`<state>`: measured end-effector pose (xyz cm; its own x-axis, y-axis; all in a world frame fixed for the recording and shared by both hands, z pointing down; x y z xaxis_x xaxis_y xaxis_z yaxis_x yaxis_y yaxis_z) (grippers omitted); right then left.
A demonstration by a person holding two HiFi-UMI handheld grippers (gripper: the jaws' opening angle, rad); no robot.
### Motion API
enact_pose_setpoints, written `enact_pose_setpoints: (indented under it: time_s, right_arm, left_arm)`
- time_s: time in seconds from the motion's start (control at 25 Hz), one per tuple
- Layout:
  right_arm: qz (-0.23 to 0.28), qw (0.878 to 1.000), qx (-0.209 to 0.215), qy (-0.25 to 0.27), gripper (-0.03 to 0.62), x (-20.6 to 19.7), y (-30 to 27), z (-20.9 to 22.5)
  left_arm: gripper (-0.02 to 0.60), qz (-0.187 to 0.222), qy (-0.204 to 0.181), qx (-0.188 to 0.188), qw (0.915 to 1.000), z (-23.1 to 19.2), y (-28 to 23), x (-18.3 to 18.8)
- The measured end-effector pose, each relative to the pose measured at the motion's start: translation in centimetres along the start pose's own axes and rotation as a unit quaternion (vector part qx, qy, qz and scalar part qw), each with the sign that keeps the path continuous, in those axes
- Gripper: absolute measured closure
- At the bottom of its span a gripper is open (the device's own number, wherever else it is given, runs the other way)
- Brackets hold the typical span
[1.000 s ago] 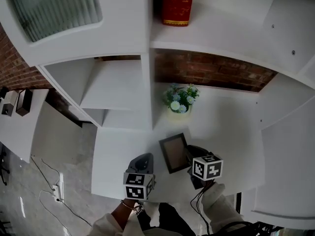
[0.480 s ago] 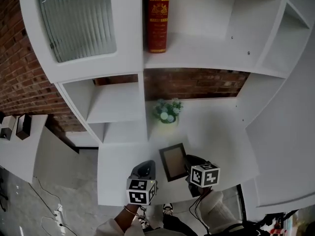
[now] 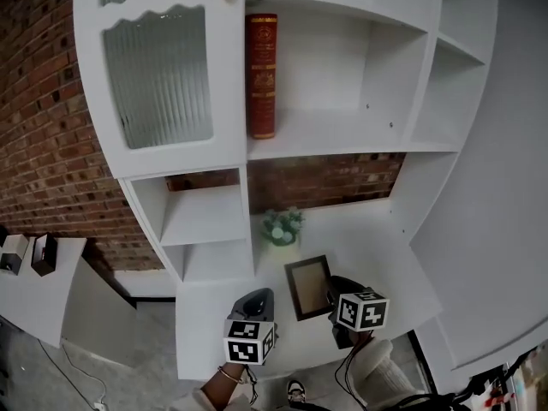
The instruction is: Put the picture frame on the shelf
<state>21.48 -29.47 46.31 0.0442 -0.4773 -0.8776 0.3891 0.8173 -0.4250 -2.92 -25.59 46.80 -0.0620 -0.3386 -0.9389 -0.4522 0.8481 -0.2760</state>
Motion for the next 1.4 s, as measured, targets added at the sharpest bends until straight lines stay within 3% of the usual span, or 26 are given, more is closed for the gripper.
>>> enact_pose_setpoints:
  time_s: [0.32,0.6,0.84,1.16,1.4]
  right_arm:
    - [0.079,0.996,-0.03,0.029,0.522,7.3,2.9,-0.5]
    - [0.15,0.986,-0.055,0.037,0.522,13.1,5.4,-0.6]
    - [0.207,0.975,-0.068,0.038,0.522,18.2,7.6,-0.7]
    - [0.255,0.963,-0.072,0.052,0.522,24.1,8.0,-0.8]
    - [0.263,0.961,-0.063,0.057,0.522,27.7,6.7,-0.9]
  left_arm:
    - [0.575,0.048,0.007,-0.022,0.9986,0.5,-0.8,4.9]
    - [0.575,0.085,-0.023,-0.062,0.9941,1.8,-2.3,11.2]
    - [0.575,0.125,-0.049,-0.072,0.9883,2.5,-2.8,16.8]
    - [0.575,0.165,-0.079,-0.073,0.9803,3.0,-4.0,22.7]
    - [0.575,0.187,-0.089,-0.073,0.9756,3.2,-5.0,26.3]
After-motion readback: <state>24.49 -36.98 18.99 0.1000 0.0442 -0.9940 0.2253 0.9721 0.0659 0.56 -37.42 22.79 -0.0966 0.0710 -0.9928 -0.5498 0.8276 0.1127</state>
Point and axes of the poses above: the fingertips, and each gripper's own axes: y backward along the fingers, z to its right, x out of its top, the point moved 10 cm from there along y, backward along the fingers, and after that the axes turned 1 degree about y, right-handed, at the moved point
